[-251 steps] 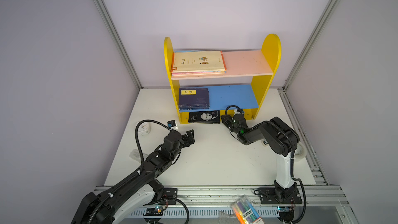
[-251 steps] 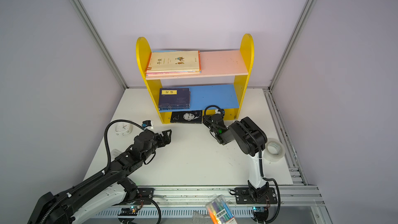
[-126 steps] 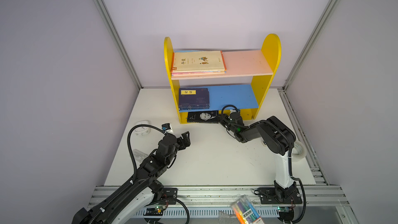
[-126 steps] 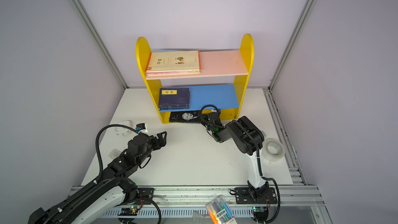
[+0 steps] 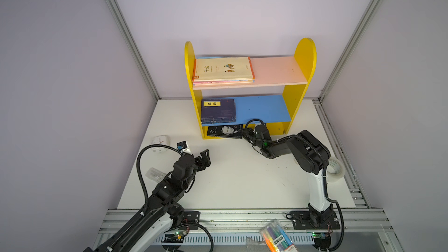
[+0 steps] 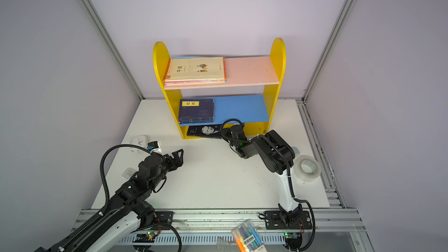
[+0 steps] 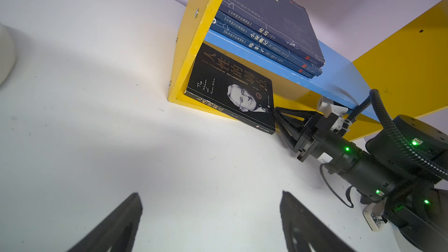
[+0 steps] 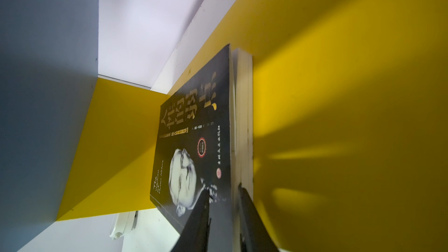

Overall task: Stacking books/files
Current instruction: Move the book to the bookshelf.

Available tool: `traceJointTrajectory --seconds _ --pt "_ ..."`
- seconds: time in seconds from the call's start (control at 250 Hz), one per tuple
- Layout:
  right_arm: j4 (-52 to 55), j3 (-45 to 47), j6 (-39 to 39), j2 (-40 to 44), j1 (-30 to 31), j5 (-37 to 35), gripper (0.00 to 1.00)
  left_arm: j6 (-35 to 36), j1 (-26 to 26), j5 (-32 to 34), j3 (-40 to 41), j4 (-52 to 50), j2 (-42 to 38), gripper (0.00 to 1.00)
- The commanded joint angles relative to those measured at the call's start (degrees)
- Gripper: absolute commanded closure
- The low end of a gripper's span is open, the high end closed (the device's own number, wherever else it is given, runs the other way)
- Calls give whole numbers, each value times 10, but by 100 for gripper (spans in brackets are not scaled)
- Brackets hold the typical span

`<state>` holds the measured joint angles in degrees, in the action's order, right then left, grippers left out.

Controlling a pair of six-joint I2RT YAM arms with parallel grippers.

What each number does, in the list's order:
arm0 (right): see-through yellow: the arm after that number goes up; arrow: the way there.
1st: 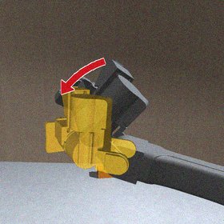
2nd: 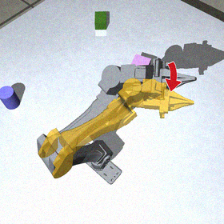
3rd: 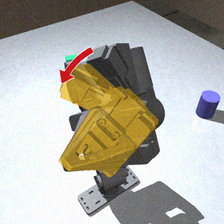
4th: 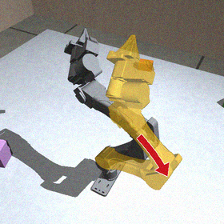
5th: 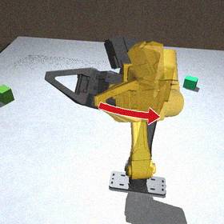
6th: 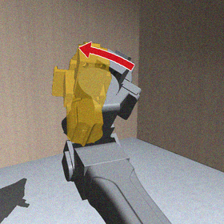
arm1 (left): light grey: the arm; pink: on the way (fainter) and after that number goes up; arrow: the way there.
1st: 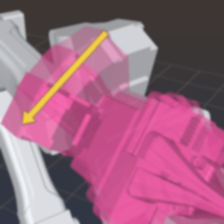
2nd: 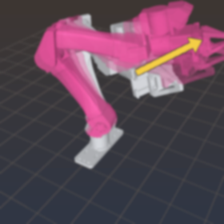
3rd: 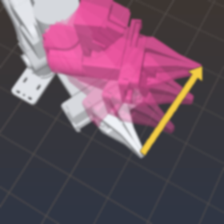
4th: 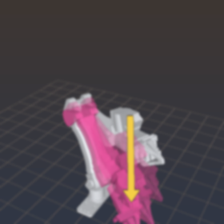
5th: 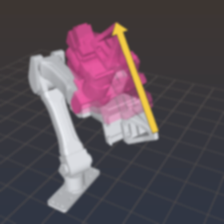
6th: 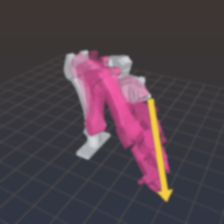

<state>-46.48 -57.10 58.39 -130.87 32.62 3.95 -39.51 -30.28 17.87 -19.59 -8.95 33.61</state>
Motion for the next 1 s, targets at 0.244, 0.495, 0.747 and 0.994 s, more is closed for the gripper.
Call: traceJointTrajectory --seconds 0.244,0.495,0.747,0.994 --pt "-5 33 -51 42 1 10 74 -3 3 -3 -3 -12 1 8" --pt "109 76 -157 126 12 20 79 -4 4 -4 -3 -12 0 8" --pt "158 44 -197 131 53 7 88 -2 6 -2 -4 -12 1 8" --pt "68 51 -123 83 55 4 95 -2 7 -2 -3 -21 -7 8"
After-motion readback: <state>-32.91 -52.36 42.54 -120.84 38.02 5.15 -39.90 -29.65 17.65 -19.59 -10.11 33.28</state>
